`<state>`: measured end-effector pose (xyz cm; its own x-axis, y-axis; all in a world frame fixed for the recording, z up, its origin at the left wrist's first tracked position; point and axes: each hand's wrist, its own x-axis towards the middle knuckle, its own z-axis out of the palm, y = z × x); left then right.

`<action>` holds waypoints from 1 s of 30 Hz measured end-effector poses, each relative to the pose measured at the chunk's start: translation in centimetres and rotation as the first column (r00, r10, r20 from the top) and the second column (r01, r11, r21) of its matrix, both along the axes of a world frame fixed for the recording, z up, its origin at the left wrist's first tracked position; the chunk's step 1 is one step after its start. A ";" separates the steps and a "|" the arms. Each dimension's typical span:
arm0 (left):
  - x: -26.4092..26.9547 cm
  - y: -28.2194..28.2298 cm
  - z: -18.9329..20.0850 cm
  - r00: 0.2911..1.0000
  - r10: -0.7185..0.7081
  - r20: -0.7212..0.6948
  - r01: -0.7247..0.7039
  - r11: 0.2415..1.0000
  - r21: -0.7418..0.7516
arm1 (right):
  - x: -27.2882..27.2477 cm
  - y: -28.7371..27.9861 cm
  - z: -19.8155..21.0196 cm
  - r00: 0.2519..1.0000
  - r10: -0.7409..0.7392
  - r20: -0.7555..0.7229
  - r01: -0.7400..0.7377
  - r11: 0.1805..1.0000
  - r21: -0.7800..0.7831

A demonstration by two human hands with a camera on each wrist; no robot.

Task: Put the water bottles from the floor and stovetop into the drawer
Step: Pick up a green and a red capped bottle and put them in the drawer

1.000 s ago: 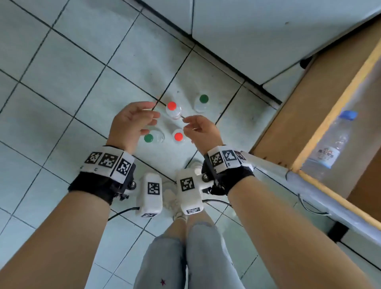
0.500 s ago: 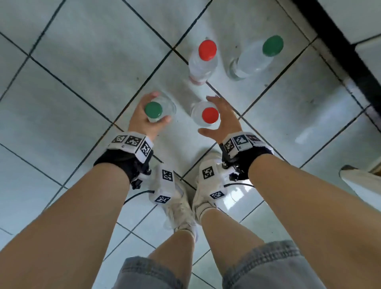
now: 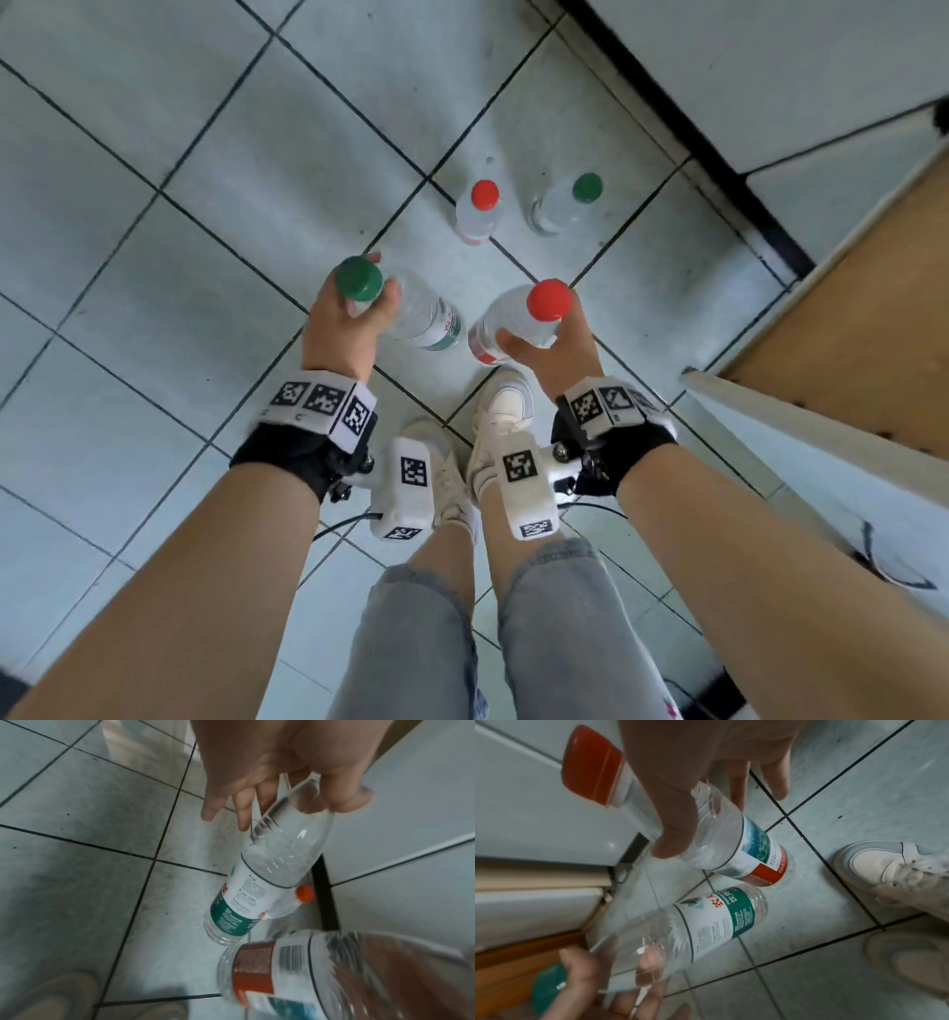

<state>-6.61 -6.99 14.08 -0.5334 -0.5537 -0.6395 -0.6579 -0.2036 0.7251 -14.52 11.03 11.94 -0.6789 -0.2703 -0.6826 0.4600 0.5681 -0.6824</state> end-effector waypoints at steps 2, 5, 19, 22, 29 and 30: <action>-1.1 -0.1 4.9 0.999 0.030 -0.032 -0.032 0.997 -0.067 | 0.3 0.6 4.6 0.993 -0.117 0.003 0.117 0.991 -0.065; -3.2 0.1 11.4 0.989 0.042 -0.139 -0.052 0.996 -0.067 | 0.1 0.8 11.2 0.984 -0.177 -0.021 0.171 0.971 -0.167; -14.7 13.8 34.7 0.740 -0.236 -0.630 0.263 0.963 -0.052 | -4.2 14.1 33.4 0.731 -0.612 -0.303 0.393 0.740 -0.546; -16.6 19.6 34.2 0.695 -0.305 -0.651 0.375 0.926 -0.034 | -5.2 20.1 33.6 0.628 -0.701 -0.337 0.484 0.692 -0.536; -21.2 32.3 28.6 0.682 -0.516 -0.519 0.592 0.805 -0.022 | -9.7 33.1 29.0 0.555 -0.719 -0.418 0.644 0.689 -0.331; -21.9 33.6 27.2 0.687 -0.541 -0.486 0.616 0.788 -0.006 | -10.6 34.7 27.7 0.583 -0.686 -0.437 0.663 0.712 -0.234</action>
